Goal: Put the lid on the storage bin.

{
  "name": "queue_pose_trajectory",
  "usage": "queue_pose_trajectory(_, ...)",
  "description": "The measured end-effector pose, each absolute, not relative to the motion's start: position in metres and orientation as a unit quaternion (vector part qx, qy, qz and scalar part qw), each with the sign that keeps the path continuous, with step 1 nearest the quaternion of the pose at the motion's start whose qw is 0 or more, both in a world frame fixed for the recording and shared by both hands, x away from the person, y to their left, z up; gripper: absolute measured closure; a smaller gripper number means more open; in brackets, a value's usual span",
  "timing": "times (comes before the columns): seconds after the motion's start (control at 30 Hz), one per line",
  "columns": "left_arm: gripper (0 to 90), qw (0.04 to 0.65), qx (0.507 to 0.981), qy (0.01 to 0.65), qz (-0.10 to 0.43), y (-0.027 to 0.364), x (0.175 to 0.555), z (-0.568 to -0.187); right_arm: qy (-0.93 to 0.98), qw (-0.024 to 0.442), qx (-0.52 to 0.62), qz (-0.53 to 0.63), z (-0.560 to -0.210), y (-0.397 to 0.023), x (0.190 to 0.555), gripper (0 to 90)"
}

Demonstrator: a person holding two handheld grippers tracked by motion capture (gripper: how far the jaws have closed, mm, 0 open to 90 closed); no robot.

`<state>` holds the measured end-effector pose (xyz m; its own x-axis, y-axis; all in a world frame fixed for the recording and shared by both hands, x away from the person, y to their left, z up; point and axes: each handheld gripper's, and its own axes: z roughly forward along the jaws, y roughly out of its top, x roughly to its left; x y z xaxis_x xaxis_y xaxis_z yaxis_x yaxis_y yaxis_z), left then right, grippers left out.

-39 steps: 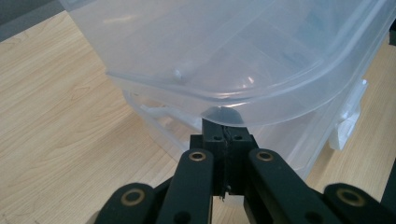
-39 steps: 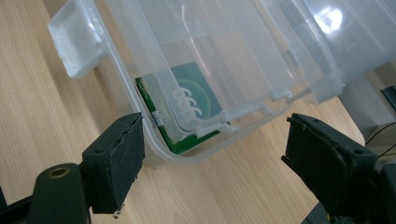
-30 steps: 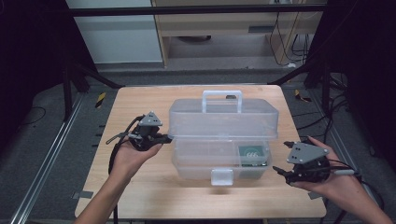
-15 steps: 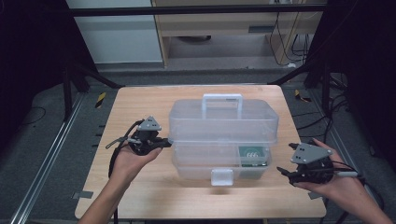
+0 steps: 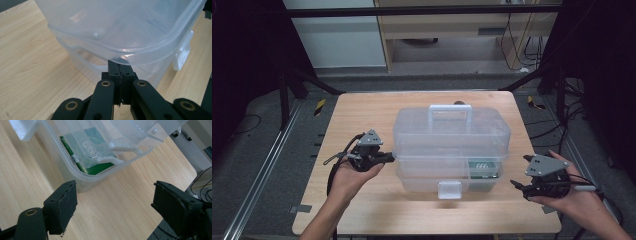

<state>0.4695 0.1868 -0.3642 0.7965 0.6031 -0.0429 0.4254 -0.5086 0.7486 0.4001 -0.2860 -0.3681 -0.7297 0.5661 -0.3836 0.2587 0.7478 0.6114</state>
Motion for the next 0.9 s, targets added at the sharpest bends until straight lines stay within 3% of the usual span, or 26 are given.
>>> queue_pose_trajectory(0.9,89.9,0.4,0.861,0.297,0.102,0.188,0.462,-0.38,0.887,0.276,0.263,0.262,-0.389,-0.292,0.407,18.9)
